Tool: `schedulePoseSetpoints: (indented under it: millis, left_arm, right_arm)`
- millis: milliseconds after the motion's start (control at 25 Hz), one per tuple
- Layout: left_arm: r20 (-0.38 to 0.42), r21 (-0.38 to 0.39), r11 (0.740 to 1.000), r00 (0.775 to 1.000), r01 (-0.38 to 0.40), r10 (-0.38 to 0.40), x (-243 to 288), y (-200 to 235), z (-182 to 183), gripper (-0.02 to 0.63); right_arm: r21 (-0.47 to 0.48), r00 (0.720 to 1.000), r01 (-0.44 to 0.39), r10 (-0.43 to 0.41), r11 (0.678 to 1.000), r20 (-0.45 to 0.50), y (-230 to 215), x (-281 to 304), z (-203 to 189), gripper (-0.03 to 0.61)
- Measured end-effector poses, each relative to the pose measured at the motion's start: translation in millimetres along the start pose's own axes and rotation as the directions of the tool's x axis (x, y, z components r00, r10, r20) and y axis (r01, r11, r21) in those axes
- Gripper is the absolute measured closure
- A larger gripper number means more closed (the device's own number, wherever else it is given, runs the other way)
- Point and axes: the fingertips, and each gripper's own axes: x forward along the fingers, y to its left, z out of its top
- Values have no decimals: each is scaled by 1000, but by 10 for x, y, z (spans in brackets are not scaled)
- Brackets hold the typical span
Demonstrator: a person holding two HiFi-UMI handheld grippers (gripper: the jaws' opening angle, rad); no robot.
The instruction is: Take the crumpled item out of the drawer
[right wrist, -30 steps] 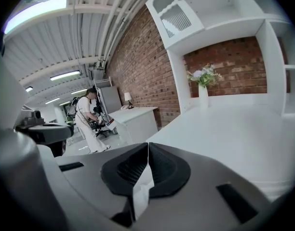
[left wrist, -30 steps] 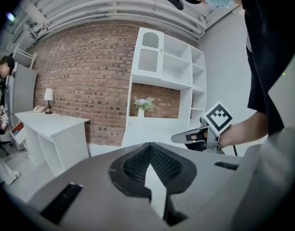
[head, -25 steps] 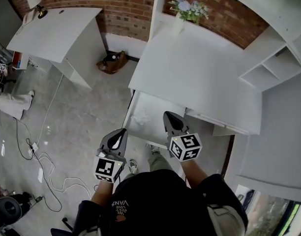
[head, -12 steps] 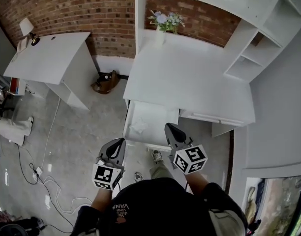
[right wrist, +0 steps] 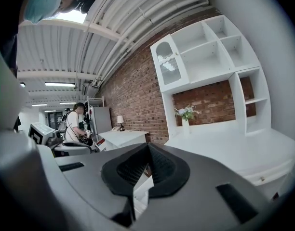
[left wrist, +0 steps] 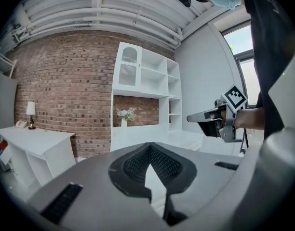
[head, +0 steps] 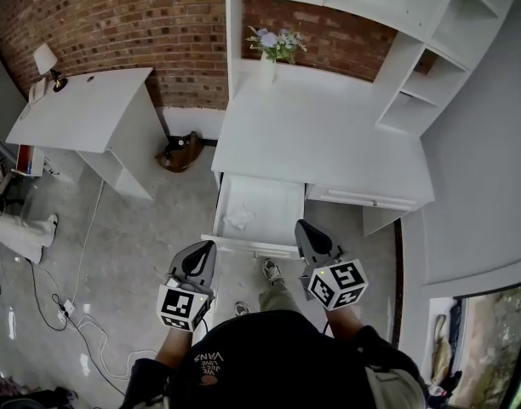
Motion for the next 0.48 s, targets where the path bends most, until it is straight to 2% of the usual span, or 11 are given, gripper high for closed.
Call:
schedulePoseSetpoints:
  millis: [280,480]
  left_arm:
    - [17,-5,1000,1000,8,-7,-208,-117,12,607]
    - [24,3,1000,1000,9,-10,-278,-118,62,607]
  right_arm:
    - [-25,999,50,-51,998,-15,33,-295,-61,577]
    - [-38,998,57,-58,998,-40,91,-385,-97,577]
